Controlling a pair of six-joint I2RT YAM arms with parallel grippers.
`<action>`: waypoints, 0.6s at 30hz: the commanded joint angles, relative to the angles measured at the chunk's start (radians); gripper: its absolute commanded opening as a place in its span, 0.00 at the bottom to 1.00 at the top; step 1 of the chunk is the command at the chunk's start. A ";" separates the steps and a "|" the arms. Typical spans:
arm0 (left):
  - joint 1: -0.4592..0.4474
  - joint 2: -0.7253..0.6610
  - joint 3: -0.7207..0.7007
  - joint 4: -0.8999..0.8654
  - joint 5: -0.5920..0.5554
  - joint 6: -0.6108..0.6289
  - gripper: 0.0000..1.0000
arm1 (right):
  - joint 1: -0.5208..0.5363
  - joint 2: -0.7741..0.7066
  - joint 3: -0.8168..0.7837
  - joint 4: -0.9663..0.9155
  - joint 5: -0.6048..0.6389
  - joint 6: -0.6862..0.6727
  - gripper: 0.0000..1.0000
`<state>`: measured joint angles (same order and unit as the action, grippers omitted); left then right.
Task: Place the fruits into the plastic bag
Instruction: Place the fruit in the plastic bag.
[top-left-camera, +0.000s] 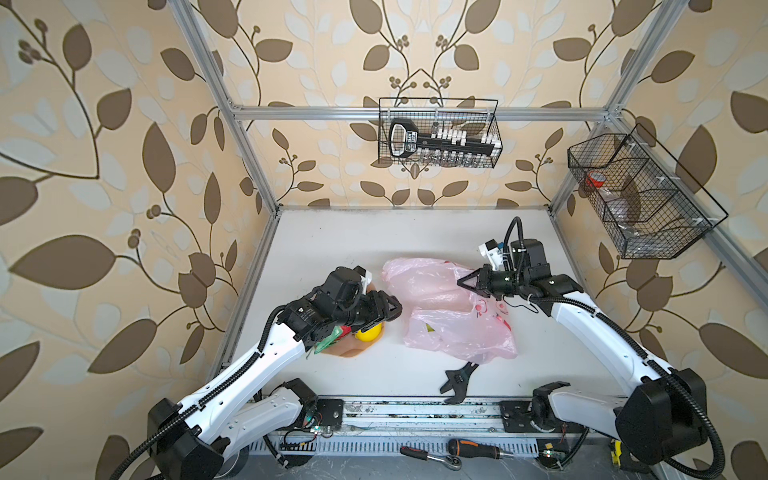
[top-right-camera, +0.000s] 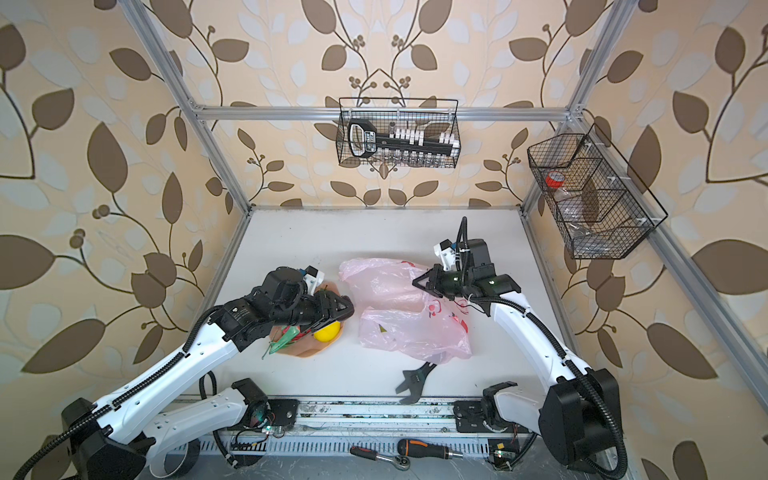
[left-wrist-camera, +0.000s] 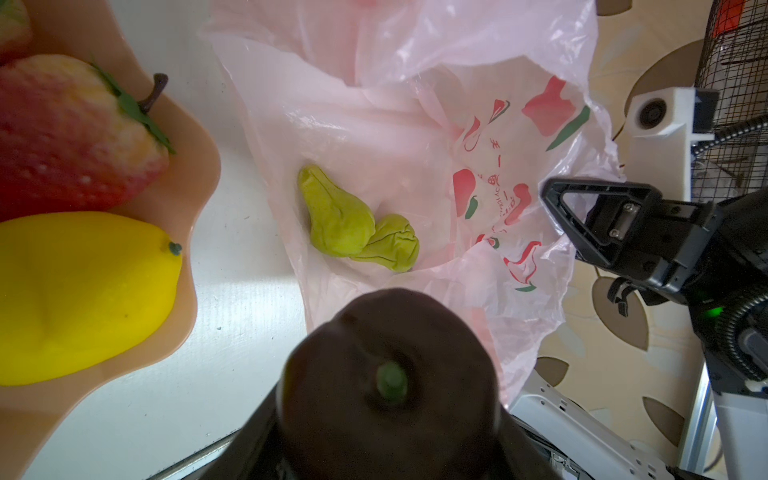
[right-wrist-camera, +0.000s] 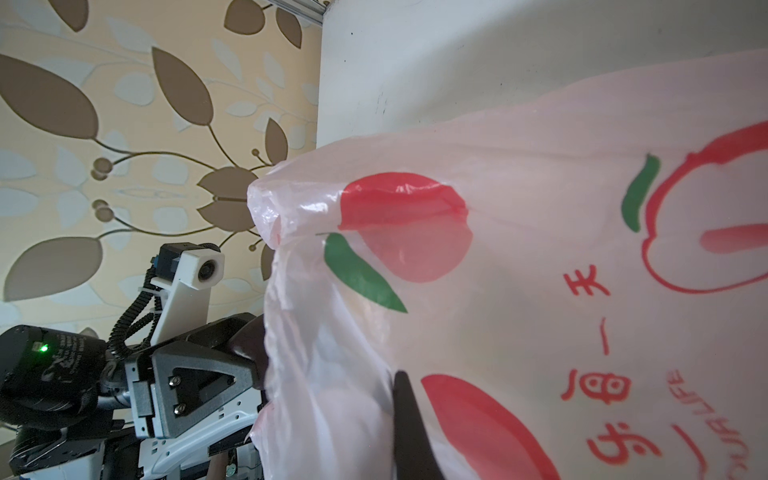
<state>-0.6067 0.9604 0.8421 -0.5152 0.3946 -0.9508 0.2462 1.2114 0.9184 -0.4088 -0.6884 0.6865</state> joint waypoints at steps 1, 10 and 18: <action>0.012 0.010 -0.010 0.046 0.030 -0.006 0.50 | -0.004 -0.001 0.030 -0.016 -0.006 -0.021 0.00; 0.004 0.095 -0.028 0.186 0.057 -0.037 0.48 | -0.004 0.002 0.024 -0.007 -0.012 -0.016 0.00; -0.077 0.230 0.012 0.313 0.058 -0.042 0.48 | -0.003 0.006 0.028 0.003 -0.014 -0.009 0.00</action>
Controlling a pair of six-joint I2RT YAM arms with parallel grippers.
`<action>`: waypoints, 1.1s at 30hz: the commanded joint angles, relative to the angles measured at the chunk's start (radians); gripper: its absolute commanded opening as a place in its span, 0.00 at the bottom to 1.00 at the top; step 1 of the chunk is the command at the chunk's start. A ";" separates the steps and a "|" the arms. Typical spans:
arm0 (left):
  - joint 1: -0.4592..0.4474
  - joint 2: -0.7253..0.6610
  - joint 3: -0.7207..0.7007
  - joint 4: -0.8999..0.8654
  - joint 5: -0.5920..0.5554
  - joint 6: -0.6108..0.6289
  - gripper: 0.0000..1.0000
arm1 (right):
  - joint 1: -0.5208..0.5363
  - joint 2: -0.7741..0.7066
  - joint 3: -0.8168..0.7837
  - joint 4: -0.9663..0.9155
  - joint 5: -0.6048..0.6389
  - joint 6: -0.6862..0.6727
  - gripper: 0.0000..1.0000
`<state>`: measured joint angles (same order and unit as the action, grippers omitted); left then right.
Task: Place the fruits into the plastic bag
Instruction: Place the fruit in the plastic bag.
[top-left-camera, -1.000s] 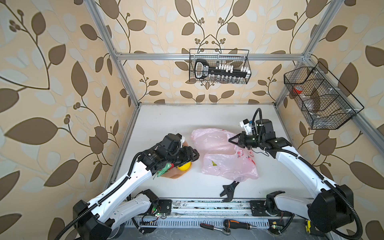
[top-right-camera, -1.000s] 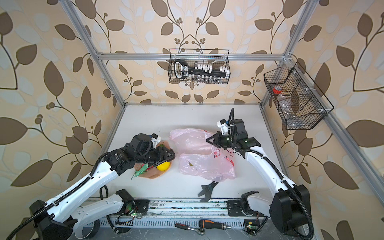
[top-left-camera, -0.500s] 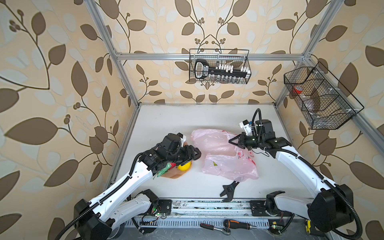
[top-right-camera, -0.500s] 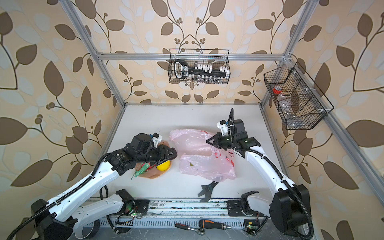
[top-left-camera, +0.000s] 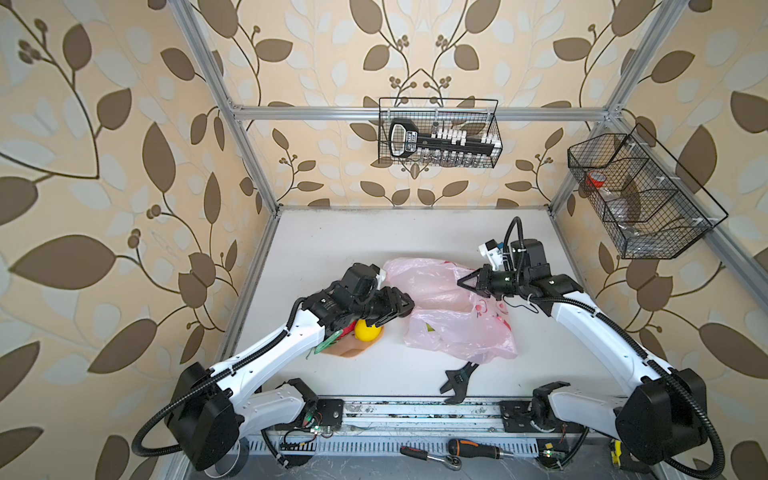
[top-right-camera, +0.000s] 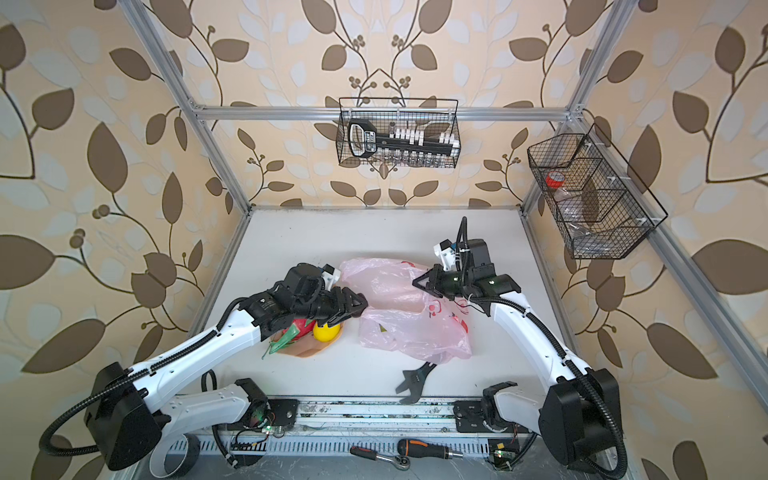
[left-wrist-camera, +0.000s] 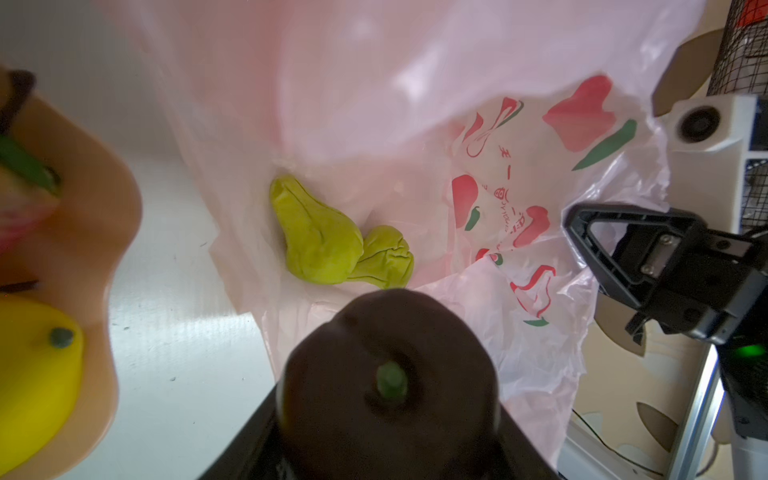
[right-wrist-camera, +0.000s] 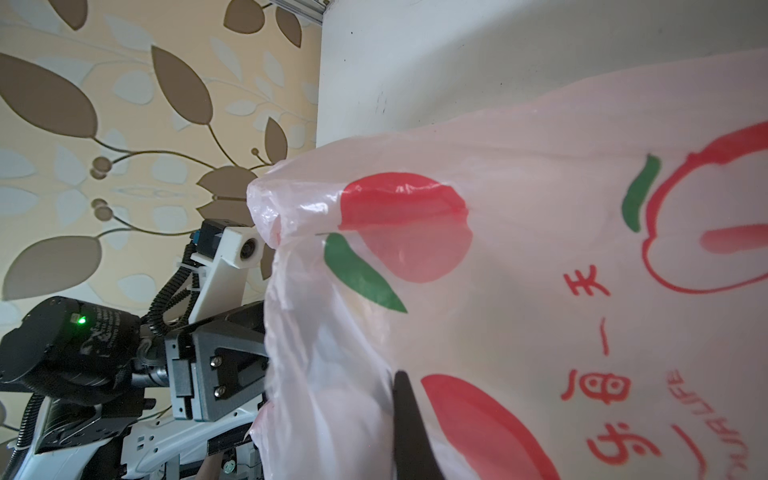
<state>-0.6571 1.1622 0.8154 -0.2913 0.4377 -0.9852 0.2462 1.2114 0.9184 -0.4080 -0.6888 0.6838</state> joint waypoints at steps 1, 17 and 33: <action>-0.042 0.043 0.041 0.105 0.011 -0.010 0.48 | -0.004 0.007 0.029 0.003 -0.013 -0.007 0.00; -0.194 0.232 0.118 0.207 -0.019 -0.019 0.44 | -0.004 0.002 0.019 0.011 -0.017 0.006 0.00; -0.243 0.436 0.246 0.221 -0.019 -0.018 0.43 | -0.001 -0.007 0.012 0.024 -0.015 0.022 0.00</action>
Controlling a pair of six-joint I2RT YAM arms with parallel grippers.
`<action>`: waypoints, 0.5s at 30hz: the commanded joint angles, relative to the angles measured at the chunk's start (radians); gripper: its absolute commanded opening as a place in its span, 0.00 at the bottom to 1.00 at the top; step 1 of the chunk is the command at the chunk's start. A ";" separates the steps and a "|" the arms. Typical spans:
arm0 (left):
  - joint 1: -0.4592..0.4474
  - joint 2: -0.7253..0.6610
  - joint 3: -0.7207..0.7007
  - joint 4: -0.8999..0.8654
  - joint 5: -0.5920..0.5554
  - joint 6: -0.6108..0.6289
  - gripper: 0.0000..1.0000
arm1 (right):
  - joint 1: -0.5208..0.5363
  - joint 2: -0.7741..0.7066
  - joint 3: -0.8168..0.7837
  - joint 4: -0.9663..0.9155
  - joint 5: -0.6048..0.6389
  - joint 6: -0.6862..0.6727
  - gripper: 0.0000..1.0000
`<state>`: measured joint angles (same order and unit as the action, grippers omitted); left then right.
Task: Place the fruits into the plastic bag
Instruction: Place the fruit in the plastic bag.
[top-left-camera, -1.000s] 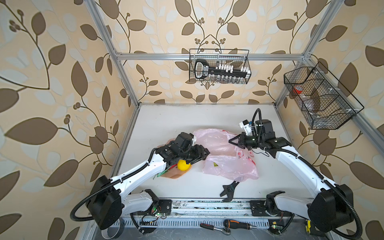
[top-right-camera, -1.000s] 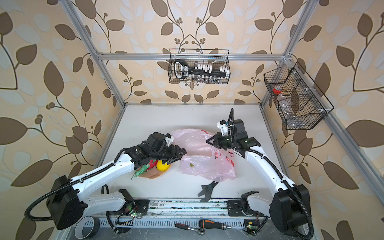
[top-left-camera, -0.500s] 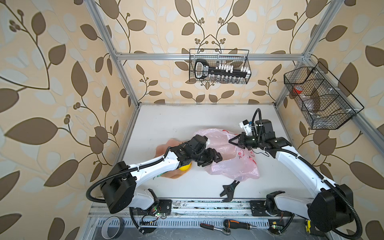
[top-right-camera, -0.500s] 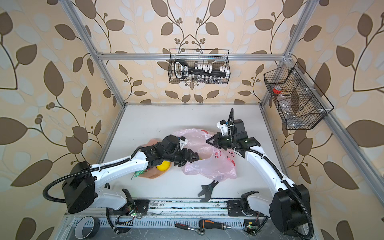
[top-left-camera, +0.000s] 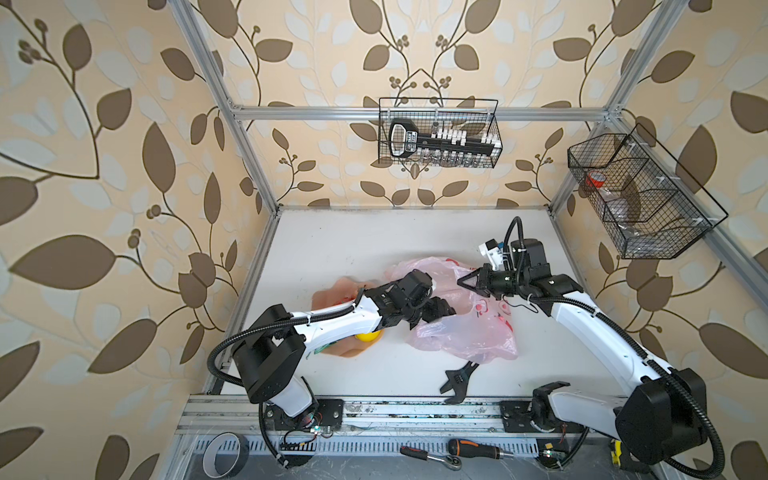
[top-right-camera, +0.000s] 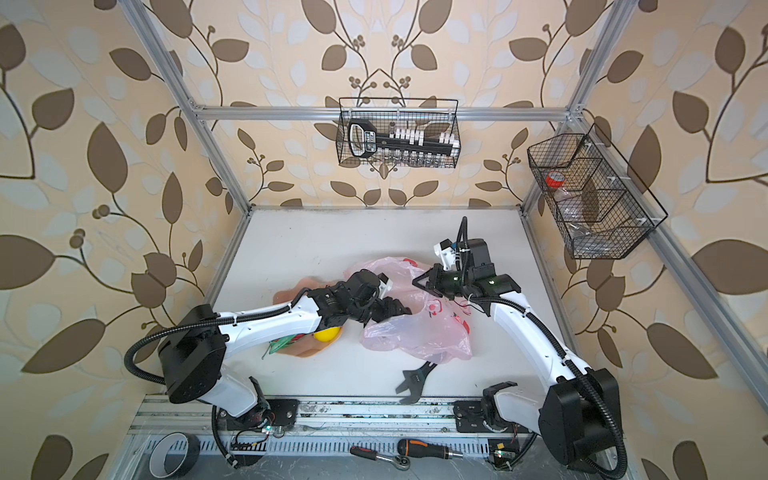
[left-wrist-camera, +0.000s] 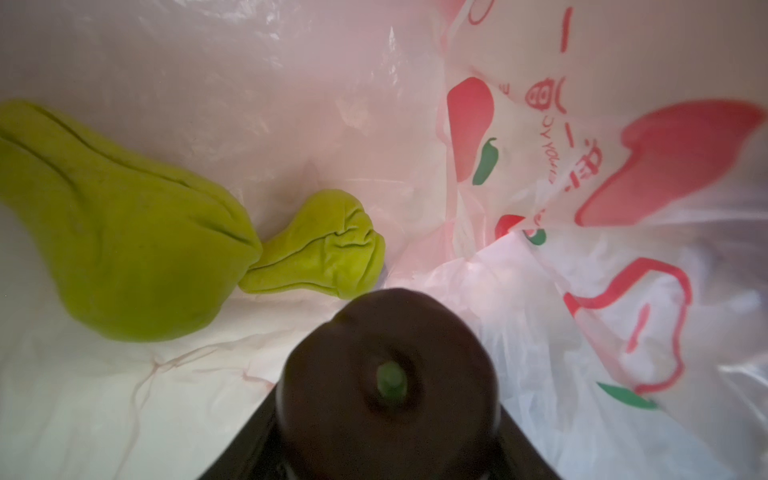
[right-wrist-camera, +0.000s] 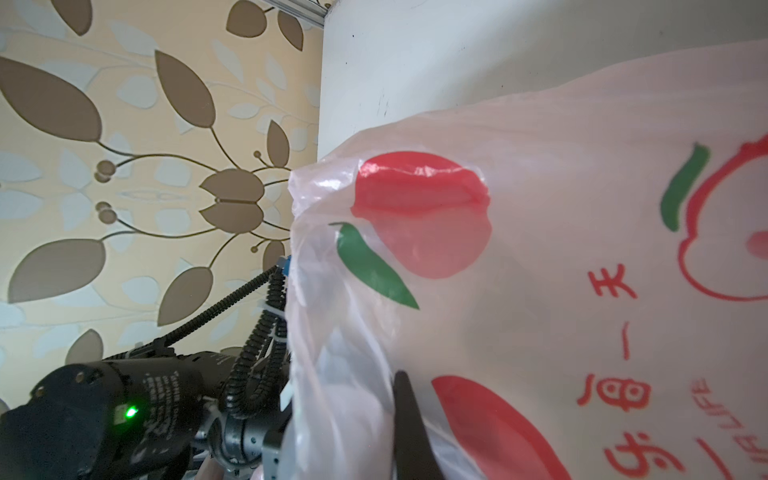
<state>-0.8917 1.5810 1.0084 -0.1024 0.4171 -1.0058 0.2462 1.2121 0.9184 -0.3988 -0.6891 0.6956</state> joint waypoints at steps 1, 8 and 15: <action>-0.009 0.034 0.063 0.037 0.004 0.002 0.43 | -0.001 -0.009 0.010 0.018 -0.015 0.011 0.00; -0.019 0.144 0.161 0.002 0.005 0.008 0.42 | 0.001 -0.007 -0.005 0.045 -0.023 0.027 0.00; -0.051 0.250 0.300 -0.113 -0.022 0.023 0.49 | 0.001 -0.005 -0.024 0.080 -0.026 0.044 0.00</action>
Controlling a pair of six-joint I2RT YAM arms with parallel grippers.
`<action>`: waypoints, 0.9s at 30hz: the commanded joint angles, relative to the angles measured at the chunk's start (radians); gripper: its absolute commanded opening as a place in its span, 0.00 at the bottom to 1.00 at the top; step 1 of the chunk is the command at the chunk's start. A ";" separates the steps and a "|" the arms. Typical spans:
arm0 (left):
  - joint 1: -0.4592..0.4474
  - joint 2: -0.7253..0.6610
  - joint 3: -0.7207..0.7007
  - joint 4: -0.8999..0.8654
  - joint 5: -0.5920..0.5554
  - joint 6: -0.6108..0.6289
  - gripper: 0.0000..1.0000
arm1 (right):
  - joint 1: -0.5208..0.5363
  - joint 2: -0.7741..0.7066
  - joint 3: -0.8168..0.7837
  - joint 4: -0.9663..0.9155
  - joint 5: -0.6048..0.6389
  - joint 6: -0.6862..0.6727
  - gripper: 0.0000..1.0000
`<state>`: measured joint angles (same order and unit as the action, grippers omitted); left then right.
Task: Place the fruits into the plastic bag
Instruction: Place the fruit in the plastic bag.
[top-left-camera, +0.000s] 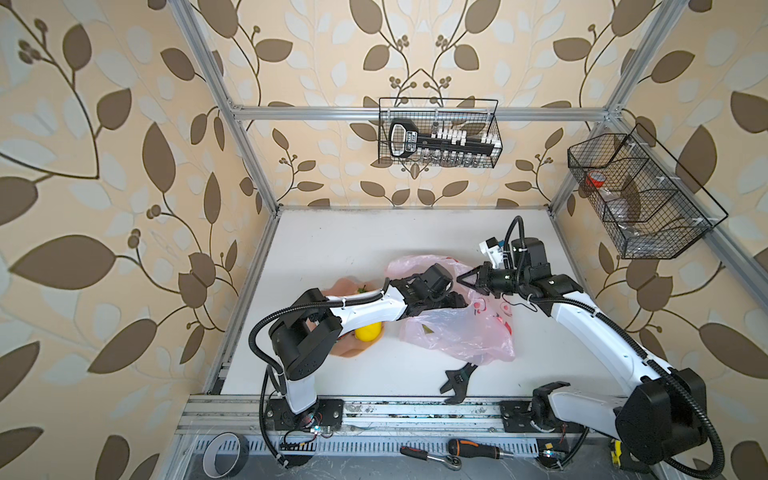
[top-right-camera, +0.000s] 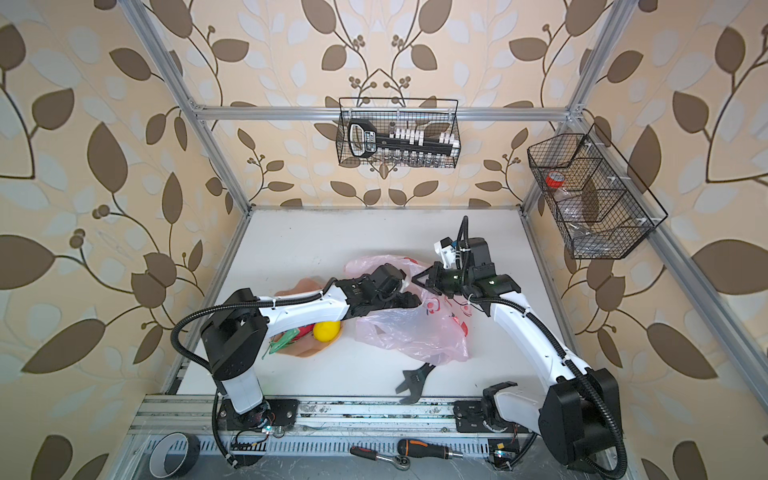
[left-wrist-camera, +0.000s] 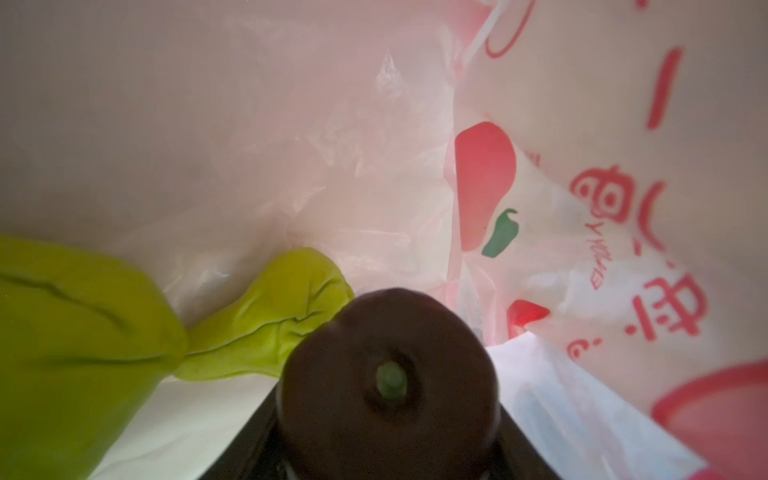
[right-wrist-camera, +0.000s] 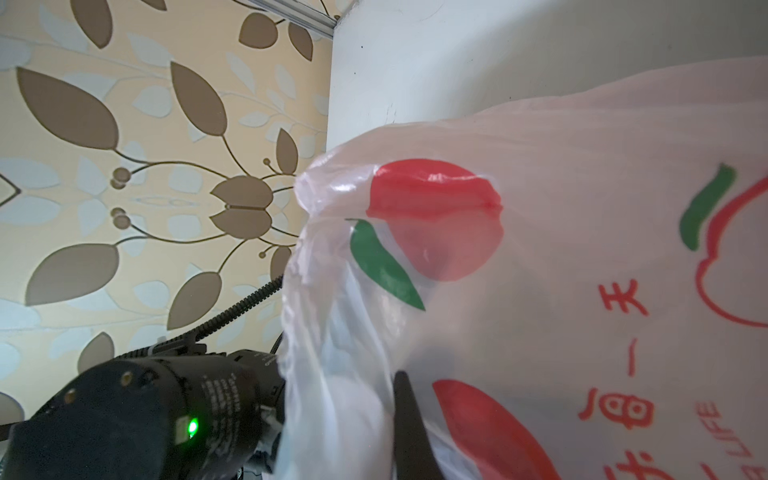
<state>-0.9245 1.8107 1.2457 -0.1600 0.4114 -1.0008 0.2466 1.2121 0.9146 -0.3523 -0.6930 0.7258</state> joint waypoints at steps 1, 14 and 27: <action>-0.023 0.033 0.078 -0.070 -0.024 0.016 0.49 | 0.002 -0.005 -0.022 0.039 -0.022 0.018 0.00; -0.088 0.135 0.238 -0.262 -0.115 -0.004 0.67 | 0.004 0.007 -0.054 0.115 -0.030 0.053 0.00; -0.099 0.127 0.261 -0.271 -0.130 0.015 0.86 | 0.002 0.020 -0.047 0.124 -0.041 0.051 0.00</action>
<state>-0.9955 1.9404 1.4647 -0.4198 0.3046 -0.9985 0.2398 1.2190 0.8742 -0.2596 -0.7155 0.7696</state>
